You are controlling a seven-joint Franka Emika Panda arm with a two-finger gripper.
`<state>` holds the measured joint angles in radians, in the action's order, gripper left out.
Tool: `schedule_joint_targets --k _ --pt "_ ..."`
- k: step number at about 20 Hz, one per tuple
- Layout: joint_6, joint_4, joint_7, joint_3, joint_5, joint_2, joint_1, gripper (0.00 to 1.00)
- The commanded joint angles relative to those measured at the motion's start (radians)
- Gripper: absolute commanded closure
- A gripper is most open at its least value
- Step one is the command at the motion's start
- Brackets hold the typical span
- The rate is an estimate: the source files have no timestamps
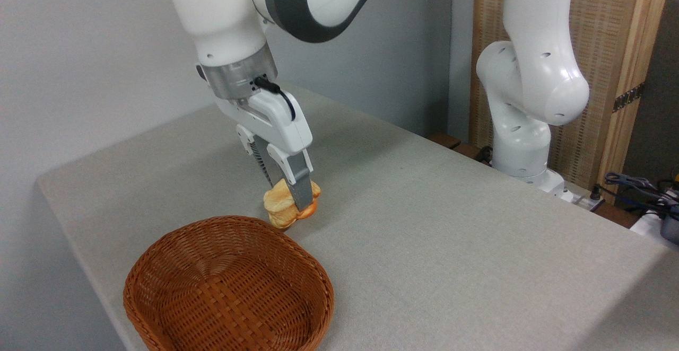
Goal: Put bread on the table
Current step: 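Lift the bun out of the basket and carry it beside the roll, then open the gripper to release the bun and raise the gripper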
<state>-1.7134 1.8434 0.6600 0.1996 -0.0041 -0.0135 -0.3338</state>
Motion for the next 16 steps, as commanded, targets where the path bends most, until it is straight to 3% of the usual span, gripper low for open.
schedule_joint_targets --k 1,16 --pt "0.012 0.037 -0.004 -0.012 -0.002 0.004 -0.008 0.02" --pt "0.017 0.031 -0.005 -0.017 0.000 -0.029 -0.024 0.00"
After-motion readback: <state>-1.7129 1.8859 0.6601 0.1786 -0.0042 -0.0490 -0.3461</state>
